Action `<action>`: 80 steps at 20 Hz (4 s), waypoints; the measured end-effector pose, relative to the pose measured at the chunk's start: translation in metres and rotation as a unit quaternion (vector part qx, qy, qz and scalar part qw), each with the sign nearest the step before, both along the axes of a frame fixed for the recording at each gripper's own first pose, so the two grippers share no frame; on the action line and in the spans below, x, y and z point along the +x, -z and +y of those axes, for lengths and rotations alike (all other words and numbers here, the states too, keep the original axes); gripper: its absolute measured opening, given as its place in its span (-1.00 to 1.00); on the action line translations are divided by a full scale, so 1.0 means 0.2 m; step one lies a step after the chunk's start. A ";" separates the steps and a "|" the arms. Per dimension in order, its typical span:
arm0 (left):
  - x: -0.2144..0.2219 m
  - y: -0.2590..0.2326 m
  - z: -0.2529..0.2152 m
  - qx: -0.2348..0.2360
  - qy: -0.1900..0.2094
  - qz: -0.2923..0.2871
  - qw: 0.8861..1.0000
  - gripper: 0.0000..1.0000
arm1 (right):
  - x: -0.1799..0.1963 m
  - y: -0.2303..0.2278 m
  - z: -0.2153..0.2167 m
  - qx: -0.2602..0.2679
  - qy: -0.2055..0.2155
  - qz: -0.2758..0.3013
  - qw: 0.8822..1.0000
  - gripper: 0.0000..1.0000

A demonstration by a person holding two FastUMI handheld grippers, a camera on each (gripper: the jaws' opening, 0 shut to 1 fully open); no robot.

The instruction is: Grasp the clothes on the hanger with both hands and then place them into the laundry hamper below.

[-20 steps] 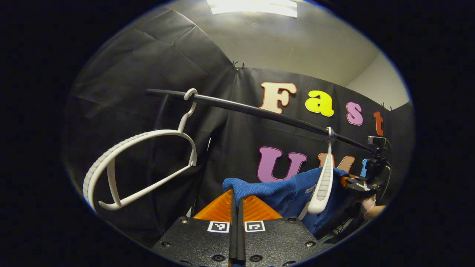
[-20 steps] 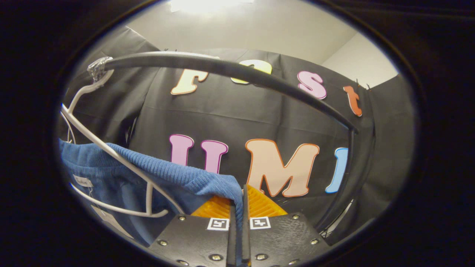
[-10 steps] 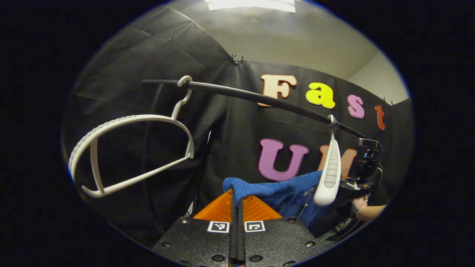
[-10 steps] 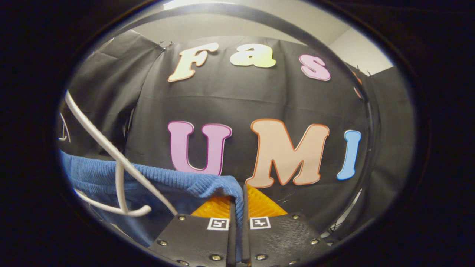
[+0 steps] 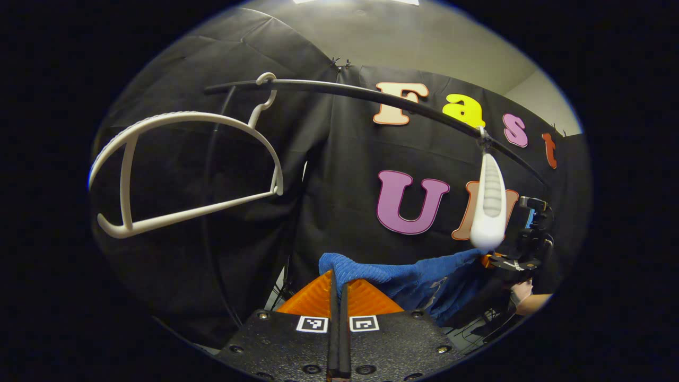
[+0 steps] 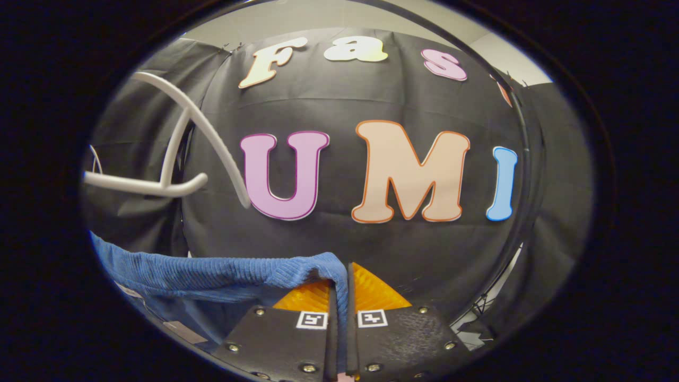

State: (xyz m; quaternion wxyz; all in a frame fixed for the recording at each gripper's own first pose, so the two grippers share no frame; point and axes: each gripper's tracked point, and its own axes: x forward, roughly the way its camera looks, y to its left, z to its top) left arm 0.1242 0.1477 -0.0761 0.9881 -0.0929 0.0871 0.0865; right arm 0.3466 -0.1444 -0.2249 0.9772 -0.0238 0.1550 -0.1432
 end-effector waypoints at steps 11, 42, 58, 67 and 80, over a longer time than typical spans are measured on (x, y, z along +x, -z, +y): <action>-0.24 0.13 -0.13 -0.005 -0.018 0.037 0.999 -0.99 | -0.45 -0.03 -0.11 -0.010 -0.026 0.018 0.999 -0.94; 0.31 0.29 -1.49 -0.091 0.240 0.038 0.966 -0.99 | -0.78 -0.15 0.17 0.071 -0.117 0.023 0.990 -0.85; 0.17 1.60 -1.29 -0.050 0.238 0.358 0.902 -0.97 | -1.07 1.21 0.29 0.124 -0.083 0.303 0.941 -0.84; -0.12 1.99 -1.18 -0.051 0.214 0.498 0.839 -0.92 | -1.29 1.60 0.32 0.128 -0.073 0.414 0.898 -0.75; -0.16 2.03 -1.21 -0.053 0.208 0.521 0.826 -0.48 | -1.38 1.64 0.31 0.128 -0.070 0.431 0.891 -0.85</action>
